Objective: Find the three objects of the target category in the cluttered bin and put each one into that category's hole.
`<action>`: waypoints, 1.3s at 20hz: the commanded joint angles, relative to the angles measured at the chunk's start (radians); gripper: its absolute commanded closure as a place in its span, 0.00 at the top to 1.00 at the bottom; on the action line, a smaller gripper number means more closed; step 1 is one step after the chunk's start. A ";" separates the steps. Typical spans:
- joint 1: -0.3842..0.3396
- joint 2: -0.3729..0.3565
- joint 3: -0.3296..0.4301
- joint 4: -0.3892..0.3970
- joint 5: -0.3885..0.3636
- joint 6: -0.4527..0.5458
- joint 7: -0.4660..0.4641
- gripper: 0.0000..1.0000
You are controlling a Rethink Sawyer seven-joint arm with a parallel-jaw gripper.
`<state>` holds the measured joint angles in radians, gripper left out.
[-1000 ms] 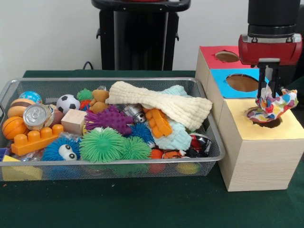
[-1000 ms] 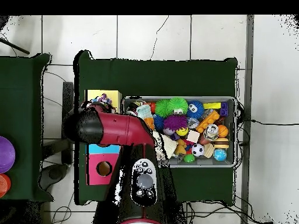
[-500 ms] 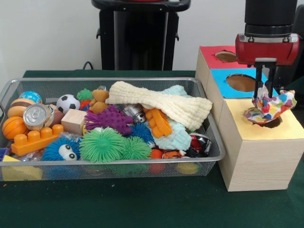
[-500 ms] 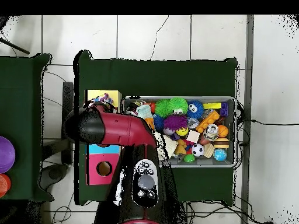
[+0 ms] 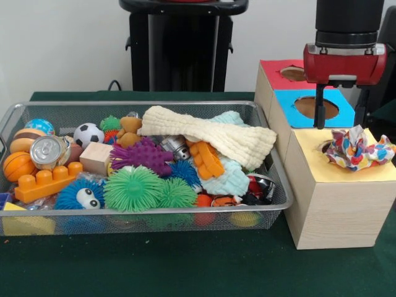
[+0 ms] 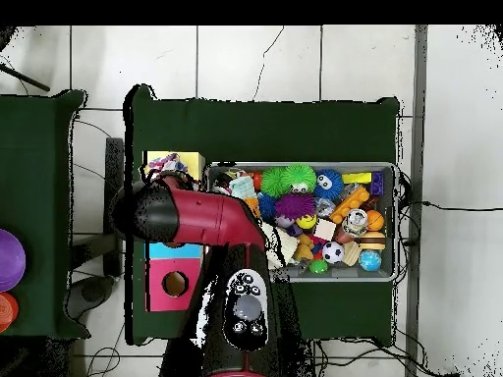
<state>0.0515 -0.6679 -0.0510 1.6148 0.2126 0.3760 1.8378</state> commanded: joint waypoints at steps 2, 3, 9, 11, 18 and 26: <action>-0.031 0.041 0.035 0.051 0.045 -0.051 0.218 1.00; -0.034 0.040 0.039 0.055 0.047 -0.055 0.217 1.00; -0.041 0.031 0.049 0.072 0.044 -0.074 0.209 1.00; -0.035 0.027 0.048 0.078 0.051 -0.073 0.218 1.00; -0.019 0.021 0.032 0.076 0.062 -0.058 0.223 1.00; -0.004 0.022 0.011 0.086 0.065 -0.092 0.233 0.00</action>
<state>0.0556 -0.6697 -0.0627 1.6186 0.2445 0.3318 1.8378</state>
